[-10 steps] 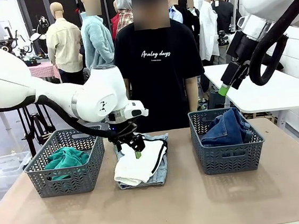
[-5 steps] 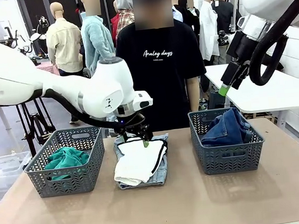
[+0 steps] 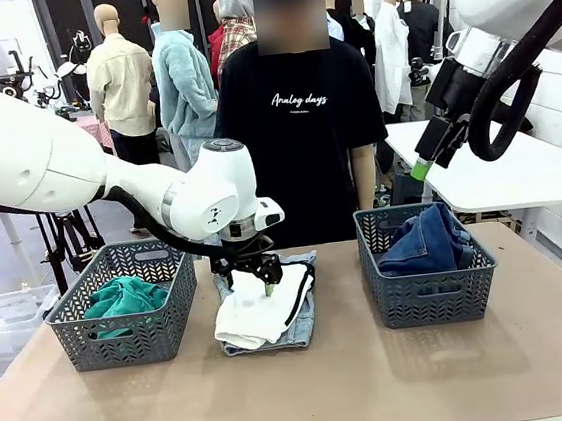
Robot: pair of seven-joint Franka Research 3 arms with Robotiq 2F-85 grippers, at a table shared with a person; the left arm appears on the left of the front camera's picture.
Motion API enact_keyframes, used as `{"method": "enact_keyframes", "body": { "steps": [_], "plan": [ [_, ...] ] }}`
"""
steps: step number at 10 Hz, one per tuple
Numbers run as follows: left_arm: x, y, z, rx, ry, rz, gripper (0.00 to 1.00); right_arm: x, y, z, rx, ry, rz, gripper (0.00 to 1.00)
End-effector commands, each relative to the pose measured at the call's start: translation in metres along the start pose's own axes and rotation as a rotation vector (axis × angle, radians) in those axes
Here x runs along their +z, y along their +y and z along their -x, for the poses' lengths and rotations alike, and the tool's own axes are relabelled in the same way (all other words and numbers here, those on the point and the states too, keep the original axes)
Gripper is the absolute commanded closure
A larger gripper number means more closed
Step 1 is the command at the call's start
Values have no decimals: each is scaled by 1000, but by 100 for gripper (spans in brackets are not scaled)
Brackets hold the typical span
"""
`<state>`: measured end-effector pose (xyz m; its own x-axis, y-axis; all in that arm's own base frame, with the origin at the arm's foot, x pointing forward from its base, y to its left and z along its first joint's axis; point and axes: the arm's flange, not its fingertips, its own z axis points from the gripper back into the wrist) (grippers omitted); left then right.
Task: Sort the tops and bottoms.
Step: Lift clothes from the center of the table with your left hand.
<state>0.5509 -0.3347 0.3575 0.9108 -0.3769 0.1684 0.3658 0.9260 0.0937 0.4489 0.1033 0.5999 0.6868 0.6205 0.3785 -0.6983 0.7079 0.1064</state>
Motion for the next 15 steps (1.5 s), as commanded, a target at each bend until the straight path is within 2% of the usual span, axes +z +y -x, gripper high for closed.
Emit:
{"method": "enact_keyframes", "body": {
  "steps": [1,6,7,9,12,15],
  "plan": [
    [3,-2,-5,41,31,29,0,0,0,0,1,1,1,0],
    [-7,0,-8,68,77,69,0,0,0,0,1,1,1,0],
    [-8,-1,-8,60,104,72,7,0,0,0,1,1,1,0],
    [-11,-7,-5,62,147,49,44,0,0,0,1,1,1,0],
    [-6,-7,-4,85,151,52,100,0,0,0,1,1,1,0],
    [-4,-7,-3,100,156,86,100,0,0,0,1,1,1,0]
  ]
}}
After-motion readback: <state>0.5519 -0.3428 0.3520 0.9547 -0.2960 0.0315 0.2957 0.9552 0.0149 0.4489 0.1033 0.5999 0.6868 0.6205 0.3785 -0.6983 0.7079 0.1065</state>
